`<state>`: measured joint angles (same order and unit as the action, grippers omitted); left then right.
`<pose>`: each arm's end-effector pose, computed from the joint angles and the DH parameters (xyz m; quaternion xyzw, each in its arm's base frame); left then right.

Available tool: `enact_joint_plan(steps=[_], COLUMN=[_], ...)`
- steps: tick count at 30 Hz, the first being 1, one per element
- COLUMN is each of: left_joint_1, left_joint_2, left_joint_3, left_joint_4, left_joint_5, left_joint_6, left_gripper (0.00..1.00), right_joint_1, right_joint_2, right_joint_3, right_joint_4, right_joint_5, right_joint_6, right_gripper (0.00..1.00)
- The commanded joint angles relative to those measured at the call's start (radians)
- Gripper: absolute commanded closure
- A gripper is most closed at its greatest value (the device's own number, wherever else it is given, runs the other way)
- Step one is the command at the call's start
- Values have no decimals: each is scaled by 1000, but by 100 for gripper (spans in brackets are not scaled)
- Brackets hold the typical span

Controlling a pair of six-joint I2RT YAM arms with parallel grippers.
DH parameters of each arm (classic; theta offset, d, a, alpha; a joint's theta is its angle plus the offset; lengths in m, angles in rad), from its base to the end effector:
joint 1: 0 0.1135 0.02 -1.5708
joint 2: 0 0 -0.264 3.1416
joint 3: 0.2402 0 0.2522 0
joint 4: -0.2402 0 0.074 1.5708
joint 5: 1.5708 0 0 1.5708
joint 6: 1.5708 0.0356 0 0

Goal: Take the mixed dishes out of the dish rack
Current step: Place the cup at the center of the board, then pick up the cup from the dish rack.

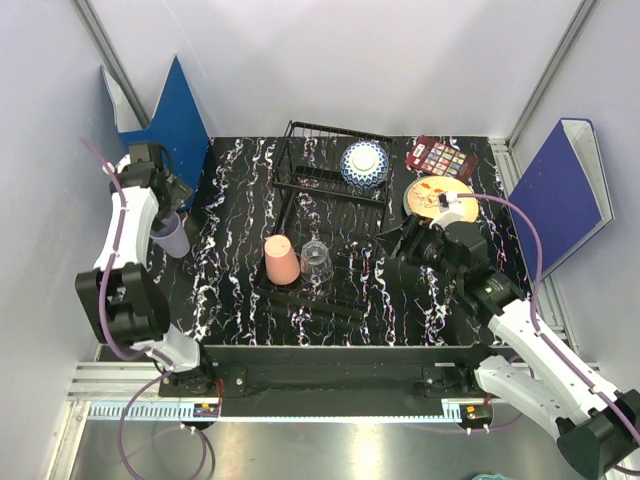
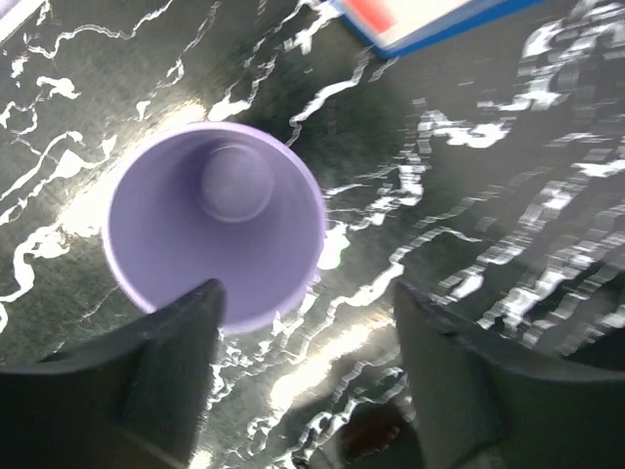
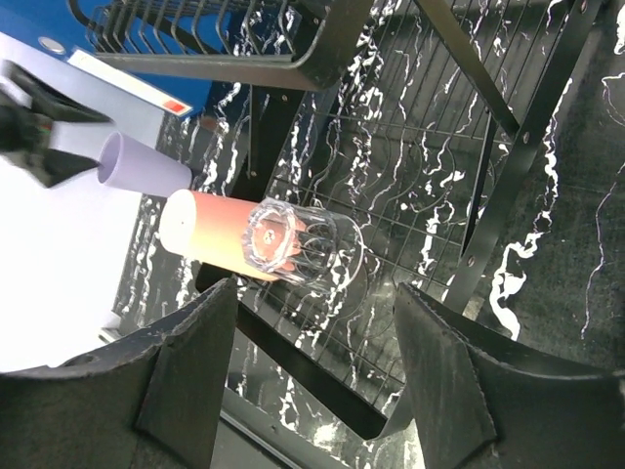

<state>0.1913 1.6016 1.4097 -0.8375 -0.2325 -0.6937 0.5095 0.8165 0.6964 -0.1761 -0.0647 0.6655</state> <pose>0.3283 0.0719 0.2964 -0.4378 0.8516 0.0422 0.2850 0.1686 0.0968 0.3041 0.0434 0.8023 0.3513 0.4806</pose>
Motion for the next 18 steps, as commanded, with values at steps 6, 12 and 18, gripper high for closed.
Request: enact_joint_plan(steps=[6,12,18], left_joint_1=[-45,-209,-341], left_joint_2=[-244,-393,-491], left_joint_3=[-46,-84,-173], left_joint_4=[20,46,84], left_joint_5=[78,53,39], left_joint_6=[-79,-67,-43], left_gripper=[1,1,1], right_joint_1=[130,256,294], right_joint_2=[229,401,532], right_joint_3=[155,233,293], right_joint_4=[-32,-31,-26], right_joint_5=[-7,55,46], right_joint_6=[-255,-290,-305], right_gripper=[18,10,2])
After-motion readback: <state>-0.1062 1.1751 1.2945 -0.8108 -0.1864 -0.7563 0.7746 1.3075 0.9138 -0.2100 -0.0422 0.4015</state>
